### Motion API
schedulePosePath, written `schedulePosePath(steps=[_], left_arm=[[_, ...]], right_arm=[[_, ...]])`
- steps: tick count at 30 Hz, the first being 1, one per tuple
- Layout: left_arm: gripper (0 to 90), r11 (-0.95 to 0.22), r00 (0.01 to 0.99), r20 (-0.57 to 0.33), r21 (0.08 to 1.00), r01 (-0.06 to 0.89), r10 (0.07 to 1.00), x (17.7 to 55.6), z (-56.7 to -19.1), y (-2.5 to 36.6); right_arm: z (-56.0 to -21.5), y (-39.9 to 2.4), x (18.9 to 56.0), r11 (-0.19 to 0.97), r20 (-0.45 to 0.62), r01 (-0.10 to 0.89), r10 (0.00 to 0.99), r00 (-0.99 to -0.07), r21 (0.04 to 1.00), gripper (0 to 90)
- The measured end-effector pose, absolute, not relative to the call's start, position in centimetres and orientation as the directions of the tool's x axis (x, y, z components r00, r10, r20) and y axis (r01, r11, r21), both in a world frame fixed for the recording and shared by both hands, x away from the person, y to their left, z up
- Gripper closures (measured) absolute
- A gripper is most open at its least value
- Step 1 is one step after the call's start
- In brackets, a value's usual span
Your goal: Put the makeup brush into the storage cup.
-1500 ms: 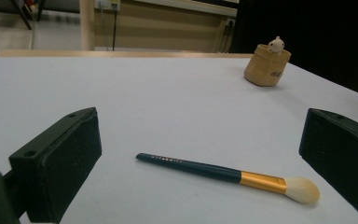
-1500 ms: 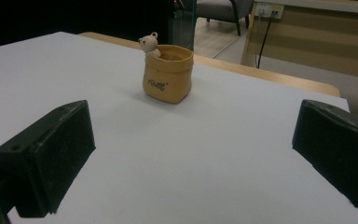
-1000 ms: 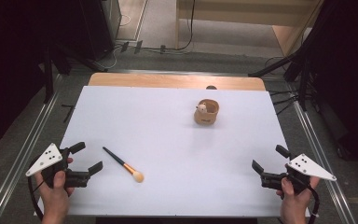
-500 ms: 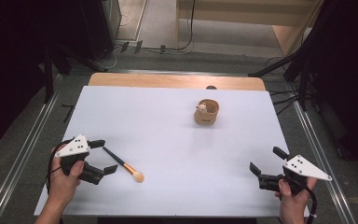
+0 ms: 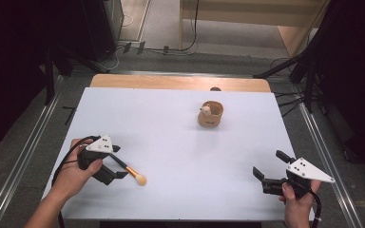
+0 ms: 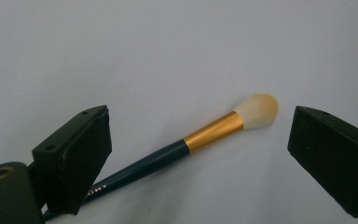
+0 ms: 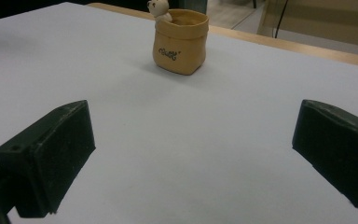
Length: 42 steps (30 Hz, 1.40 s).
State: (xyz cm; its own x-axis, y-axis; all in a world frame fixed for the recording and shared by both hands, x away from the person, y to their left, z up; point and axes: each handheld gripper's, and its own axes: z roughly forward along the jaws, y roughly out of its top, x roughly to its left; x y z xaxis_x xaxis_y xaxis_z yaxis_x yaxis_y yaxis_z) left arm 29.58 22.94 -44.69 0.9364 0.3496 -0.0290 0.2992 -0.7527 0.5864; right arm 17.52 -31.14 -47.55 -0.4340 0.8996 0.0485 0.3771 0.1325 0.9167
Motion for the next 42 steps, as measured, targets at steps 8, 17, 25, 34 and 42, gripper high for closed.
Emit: schedulePosePath(steps=[8,17,25,34,42], left_arm=[[12.9,-0.848,0.959,0.001,0.467,0.25,0.284,30.5,-45.0,21.6],[13.7,-0.931,0.974,0.056,0.311,0.19,0.218,30.6,-45.4,20.0],[16.7,-0.972,0.988,0.055,0.196,0.131,0.144,30.6,-46.0,18.3],[30.2,-0.994,0.993,0.087,0.087,0.067,0.075,30.4,-46.7,17.1],[79.2,-0.999,1.0,0.023,0.027,0.016,0.017,29.8,-46.5,15.9]], right_arm=[[-47.7,-31.1,17.5,0.142,0.044,0.368,0.89,-0.454,0.919,0.0],[-47.8,-31.1,17.6,0.144,0.048,0.377,0.89,-0.454,0.915,0.0],[-48.0,-31.0,17.7,0.147,0.05,0.387,0.888,-0.457,0.91,0.0],[-48.1,-31.0,17.7,0.148,0.054,0.398,0.889,-0.455,0.906,0.0],[-48.4,-30.9,17.9,0.154,0.054,0.407,0.888,-0.457,0.9,0.0]])
